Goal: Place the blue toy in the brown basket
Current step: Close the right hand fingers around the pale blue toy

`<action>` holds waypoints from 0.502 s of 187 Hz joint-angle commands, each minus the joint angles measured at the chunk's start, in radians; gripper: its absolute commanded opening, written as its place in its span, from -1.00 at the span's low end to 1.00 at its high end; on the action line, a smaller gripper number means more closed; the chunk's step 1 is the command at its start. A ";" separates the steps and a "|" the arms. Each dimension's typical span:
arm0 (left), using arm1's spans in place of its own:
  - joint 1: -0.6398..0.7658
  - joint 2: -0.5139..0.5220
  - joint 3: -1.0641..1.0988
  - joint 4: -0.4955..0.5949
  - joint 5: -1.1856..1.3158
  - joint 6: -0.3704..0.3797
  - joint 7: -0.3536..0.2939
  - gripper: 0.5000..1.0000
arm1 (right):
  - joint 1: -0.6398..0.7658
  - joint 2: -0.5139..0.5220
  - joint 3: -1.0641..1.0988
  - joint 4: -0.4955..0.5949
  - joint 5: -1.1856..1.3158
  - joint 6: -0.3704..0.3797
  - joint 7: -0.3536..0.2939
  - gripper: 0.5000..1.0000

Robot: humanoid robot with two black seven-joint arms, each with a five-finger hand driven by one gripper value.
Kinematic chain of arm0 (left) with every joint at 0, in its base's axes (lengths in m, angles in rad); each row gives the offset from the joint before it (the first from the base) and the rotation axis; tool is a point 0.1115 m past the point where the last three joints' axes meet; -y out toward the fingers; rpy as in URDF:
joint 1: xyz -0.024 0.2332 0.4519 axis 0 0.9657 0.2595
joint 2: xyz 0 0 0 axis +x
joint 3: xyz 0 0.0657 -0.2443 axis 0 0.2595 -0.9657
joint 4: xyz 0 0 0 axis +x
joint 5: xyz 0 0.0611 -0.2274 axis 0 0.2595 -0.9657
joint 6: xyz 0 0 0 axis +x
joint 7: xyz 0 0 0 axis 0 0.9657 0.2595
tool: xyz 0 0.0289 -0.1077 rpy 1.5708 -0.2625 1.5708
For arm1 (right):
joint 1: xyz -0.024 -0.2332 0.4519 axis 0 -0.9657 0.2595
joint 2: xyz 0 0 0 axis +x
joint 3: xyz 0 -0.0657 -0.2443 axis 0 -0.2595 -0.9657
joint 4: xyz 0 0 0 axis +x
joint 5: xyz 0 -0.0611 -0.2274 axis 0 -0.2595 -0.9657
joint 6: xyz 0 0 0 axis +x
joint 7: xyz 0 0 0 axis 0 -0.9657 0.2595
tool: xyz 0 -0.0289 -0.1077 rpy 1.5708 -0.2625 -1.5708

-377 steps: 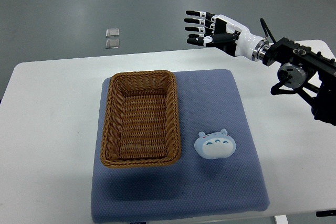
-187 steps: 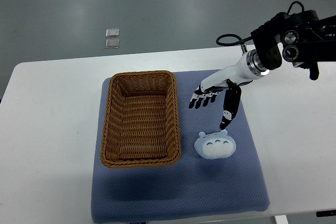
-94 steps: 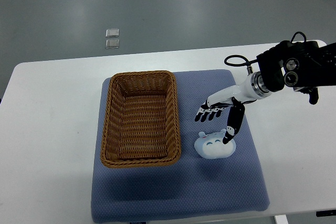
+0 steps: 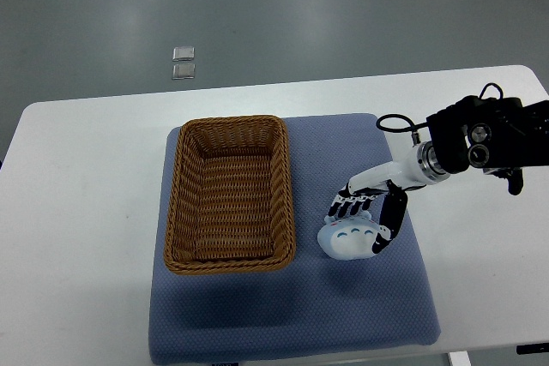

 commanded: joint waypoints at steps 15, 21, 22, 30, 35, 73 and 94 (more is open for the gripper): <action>-0.001 0.000 0.000 0.001 0.000 0.000 0.000 1.00 | -0.036 0.000 0.008 -0.003 -0.016 -0.032 0.000 0.60; 0.000 0.000 0.000 0.001 0.000 0.000 0.000 1.00 | -0.044 0.000 0.014 -0.004 -0.016 -0.033 0.000 0.60; 0.000 0.000 0.000 0.001 0.000 0.000 0.000 1.00 | -0.044 0.000 0.014 -0.004 -0.016 -0.033 0.000 0.60; 0.000 0.000 0.000 0.001 0.000 0.000 0.000 1.00 | -0.052 0.000 0.020 -0.007 -0.016 -0.033 0.000 0.59; 0.000 0.000 0.000 0.001 0.000 0.000 0.000 1.00 | -0.058 0.000 0.023 -0.007 -0.016 -0.035 0.000 0.59; 0.000 0.000 0.000 0.001 0.000 0.000 0.000 1.00 | -0.081 0.004 0.025 -0.021 -0.017 -0.061 0.000 0.51; 0.000 0.000 0.000 0.001 0.000 0.000 0.000 1.00 | -0.096 0.010 0.025 -0.027 -0.040 -0.079 0.000 0.23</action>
